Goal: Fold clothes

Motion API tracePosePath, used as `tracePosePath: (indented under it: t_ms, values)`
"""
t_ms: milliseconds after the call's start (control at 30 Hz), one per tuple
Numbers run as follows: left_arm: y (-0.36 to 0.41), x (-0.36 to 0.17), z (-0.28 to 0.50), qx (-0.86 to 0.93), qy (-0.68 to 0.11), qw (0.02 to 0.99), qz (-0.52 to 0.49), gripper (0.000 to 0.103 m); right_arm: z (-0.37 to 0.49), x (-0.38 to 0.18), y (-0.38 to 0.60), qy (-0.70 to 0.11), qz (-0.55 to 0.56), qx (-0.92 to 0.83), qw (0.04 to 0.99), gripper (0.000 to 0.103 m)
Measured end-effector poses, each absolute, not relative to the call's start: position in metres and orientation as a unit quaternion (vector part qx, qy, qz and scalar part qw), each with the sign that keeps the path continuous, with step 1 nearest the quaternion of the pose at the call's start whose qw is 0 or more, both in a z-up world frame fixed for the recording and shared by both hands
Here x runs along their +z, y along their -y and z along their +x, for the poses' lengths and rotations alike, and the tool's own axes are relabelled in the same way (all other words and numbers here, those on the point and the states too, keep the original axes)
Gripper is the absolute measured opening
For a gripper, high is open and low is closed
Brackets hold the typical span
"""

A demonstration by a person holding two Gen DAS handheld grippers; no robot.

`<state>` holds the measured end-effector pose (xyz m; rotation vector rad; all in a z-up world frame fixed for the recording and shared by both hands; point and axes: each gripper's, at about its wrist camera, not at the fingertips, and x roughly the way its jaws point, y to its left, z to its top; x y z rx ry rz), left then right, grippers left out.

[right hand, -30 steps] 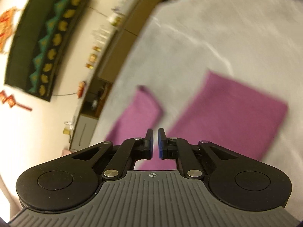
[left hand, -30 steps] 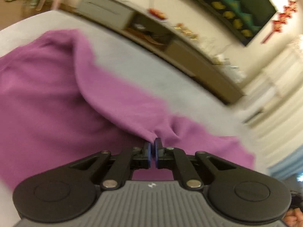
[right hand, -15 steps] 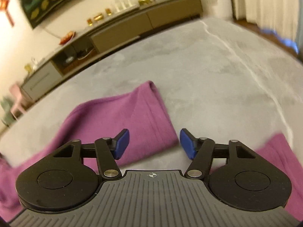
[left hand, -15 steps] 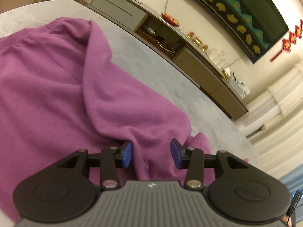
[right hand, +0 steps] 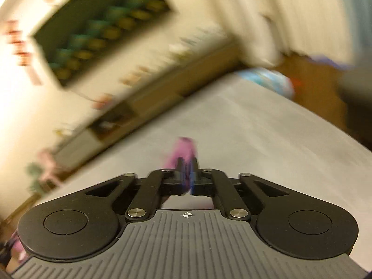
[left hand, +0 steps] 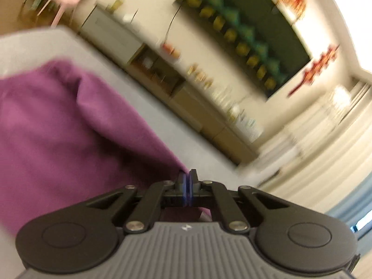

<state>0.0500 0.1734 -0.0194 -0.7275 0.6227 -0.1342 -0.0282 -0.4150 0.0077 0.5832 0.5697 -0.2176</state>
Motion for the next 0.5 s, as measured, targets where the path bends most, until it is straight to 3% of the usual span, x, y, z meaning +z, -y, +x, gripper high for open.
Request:
tracePosePath:
  t_ms: [133,300,400,433,500]
  values:
    - [-0.168,-0.067,0.046,-0.029,-0.379,0.847,-0.371,0.002,-0.045,-0.029,0.443,-0.328,0.336,-0.125,0.874,0.000]
    - [-0.162,-0.054,0.041,-0.021,-0.355,0.870,-0.340,0.002,-0.050,-0.031,0.448,-0.318,0.363,-0.118,0.868,0.003]
    - [-0.161,-0.057,0.036,-0.021,-0.347,0.877,-0.331,0.002,-0.045,-0.039,0.444,-0.336,0.367,-0.126,0.858,0.021]
    - [-0.160,-0.060,0.038,-0.022,-0.349,0.878,-0.328,0.002,-0.041,-0.044,0.441,-0.347,0.362,-0.127,0.856,0.040]
    - [-0.157,-0.064,0.039,-0.013,-0.355,0.879,-0.317,0.003,-0.037,-0.051,0.434,-0.370,0.337,-0.131,0.856,0.048]
